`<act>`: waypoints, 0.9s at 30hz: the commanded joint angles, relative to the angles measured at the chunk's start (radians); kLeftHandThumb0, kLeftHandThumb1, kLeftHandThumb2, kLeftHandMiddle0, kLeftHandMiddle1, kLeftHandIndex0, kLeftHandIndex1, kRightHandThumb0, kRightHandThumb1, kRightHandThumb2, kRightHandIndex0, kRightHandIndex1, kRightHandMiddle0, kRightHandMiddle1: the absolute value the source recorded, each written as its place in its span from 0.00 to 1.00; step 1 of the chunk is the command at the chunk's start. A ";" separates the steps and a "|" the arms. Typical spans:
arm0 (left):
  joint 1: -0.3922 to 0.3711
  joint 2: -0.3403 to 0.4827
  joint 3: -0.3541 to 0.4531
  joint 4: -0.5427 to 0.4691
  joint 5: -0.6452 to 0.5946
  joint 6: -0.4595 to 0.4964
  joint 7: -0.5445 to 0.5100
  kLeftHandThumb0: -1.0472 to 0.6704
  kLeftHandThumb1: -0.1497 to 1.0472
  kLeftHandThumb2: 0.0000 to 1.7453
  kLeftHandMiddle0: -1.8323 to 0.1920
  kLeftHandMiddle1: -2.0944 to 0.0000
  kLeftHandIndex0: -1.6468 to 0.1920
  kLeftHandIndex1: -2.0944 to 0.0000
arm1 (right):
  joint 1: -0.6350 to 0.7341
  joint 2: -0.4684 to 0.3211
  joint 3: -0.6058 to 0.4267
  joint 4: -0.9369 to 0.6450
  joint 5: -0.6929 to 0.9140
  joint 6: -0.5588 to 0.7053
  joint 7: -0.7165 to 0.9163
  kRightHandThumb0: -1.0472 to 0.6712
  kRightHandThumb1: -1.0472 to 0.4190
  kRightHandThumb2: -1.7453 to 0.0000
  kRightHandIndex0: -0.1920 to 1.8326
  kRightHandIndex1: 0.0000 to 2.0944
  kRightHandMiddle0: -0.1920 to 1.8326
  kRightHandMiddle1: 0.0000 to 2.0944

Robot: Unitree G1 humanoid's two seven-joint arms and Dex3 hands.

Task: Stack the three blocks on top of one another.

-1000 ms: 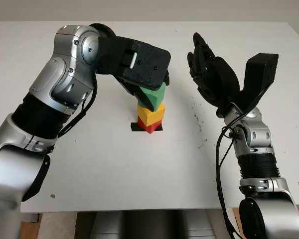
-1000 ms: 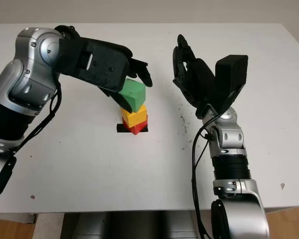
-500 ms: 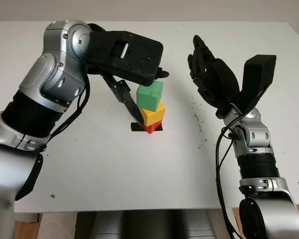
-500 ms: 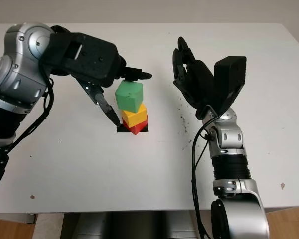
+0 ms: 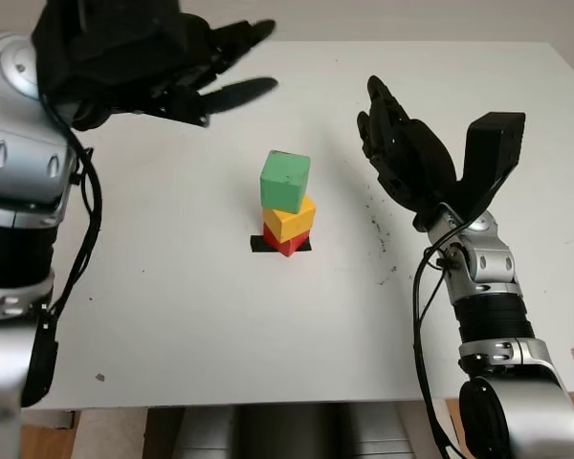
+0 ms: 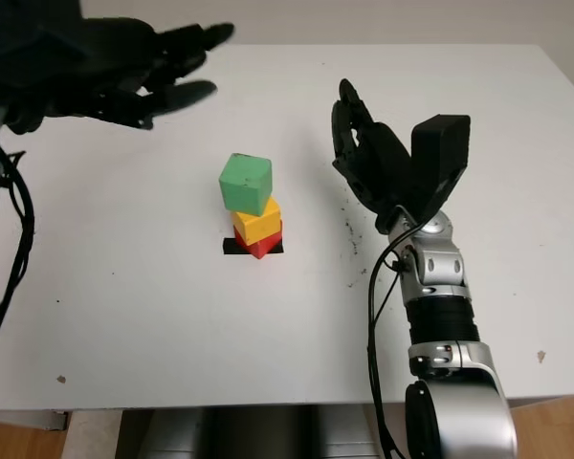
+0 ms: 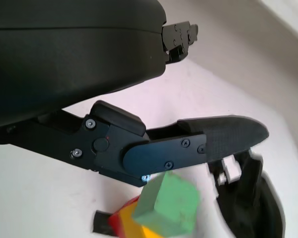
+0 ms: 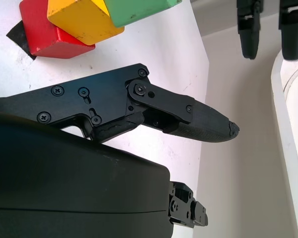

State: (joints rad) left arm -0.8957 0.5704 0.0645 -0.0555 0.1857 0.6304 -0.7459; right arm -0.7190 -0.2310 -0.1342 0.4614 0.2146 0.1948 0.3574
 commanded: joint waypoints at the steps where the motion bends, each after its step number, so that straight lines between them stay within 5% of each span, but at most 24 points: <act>1: 0.049 -0.031 0.051 -0.033 -0.032 0.008 0.069 0.07 1.00 0.39 1.00 1.00 1.00 1.00 | -0.018 -0.003 -0.006 0.007 0.003 -0.018 0.002 0.20 0.00 0.56 0.00 0.00 0.00 0.00; 10: 0.266 -0.196 0.240 0.008 -0.235 -0.151 0.365 0.09 1.00 0.36 1.00 1.00 1.00 1.00 | -0.010 0.014 -0.012 0.018 0.007 -0.041 -0.023 0.19 0.00 0.57 0.00 0.00 0.00 0.00; 22: 0.415 -0.292 0.266 0.179 -0.362 -0.452 0.494 0.11 1.00 0.41 1.00 1.00 1.00 1.00 | 0.039 0.073 0.004 0.022 -0.062 -0.205 -0.149 0.18 0.00 0.57 0.00 0.00 0.00 0.00; 27: 0.436 -0.309 0.255 0.193 -0.364 -0.483 0.553 0.11 1.00 0.39 1.00 1.00 1.00 1.00 | 0.048 0.087 0.008 0.030 -0.075 -0.207 -0.183 0.17 0.00 0.55 0.00 0.00 0.00 0.00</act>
State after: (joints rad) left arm -0.4672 0.2643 0.3235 0.1325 -0.1736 0.1641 -0.1982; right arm -0.6813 -0.1504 -0.1277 0.4909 0.1430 0.0007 0.1792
